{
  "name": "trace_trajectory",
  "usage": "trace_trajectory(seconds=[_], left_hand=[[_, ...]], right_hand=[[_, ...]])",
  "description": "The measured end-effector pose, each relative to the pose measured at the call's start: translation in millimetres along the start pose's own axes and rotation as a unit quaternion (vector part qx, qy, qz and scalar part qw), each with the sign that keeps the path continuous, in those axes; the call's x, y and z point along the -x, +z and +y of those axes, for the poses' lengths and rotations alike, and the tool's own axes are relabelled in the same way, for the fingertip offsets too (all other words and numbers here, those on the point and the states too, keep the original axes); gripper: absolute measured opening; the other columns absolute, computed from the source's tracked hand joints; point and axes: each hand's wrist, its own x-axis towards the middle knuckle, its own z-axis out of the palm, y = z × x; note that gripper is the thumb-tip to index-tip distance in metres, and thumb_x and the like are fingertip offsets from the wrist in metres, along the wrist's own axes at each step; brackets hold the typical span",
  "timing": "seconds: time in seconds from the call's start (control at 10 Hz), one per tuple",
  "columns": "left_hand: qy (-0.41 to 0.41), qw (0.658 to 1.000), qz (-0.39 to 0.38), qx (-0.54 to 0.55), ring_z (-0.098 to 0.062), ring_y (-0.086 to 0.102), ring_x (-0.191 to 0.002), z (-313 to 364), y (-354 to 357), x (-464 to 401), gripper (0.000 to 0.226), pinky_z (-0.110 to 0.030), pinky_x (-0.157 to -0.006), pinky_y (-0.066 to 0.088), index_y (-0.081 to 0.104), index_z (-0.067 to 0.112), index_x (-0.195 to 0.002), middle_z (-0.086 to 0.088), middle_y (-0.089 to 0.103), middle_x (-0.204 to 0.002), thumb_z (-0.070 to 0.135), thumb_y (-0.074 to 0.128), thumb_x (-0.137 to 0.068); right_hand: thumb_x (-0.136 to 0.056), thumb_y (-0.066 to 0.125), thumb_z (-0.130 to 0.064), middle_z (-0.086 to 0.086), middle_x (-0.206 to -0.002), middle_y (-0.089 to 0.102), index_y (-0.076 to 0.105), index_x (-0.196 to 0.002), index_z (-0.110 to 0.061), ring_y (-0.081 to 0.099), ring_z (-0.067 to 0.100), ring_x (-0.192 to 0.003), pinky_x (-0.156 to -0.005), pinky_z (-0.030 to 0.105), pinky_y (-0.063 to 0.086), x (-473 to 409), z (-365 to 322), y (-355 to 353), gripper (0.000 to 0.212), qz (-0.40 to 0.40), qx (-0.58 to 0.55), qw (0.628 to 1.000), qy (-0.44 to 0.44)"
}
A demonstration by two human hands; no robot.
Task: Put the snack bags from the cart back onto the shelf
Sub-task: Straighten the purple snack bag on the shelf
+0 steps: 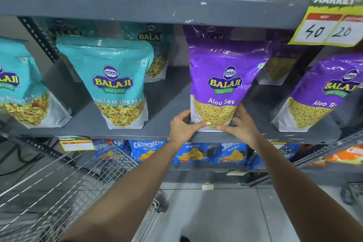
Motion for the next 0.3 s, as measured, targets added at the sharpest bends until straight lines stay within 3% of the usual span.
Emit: trace_trajectory(seconds=[0.3], left_hand=[[-0.005,1.0,-0.011,-0.007,-0.013,0.073,-0.101,7.5,-1.1,2.6,0.052,-0.041,-0.097,0.058,0.073,0.018,-0.108,0.002,0.078,-0.107,0.033,0.091,-0.062]], right_hand=[[-0.048,0.095,-0.035,-0.013,-0.12,0.067,0.045,-0.123,-0.042,0.066,0.008,-0.11,-0.094,0.042,0.057,0.4,0.6,1.0,0.09,0.001,-0.038,0.999,0.0]])
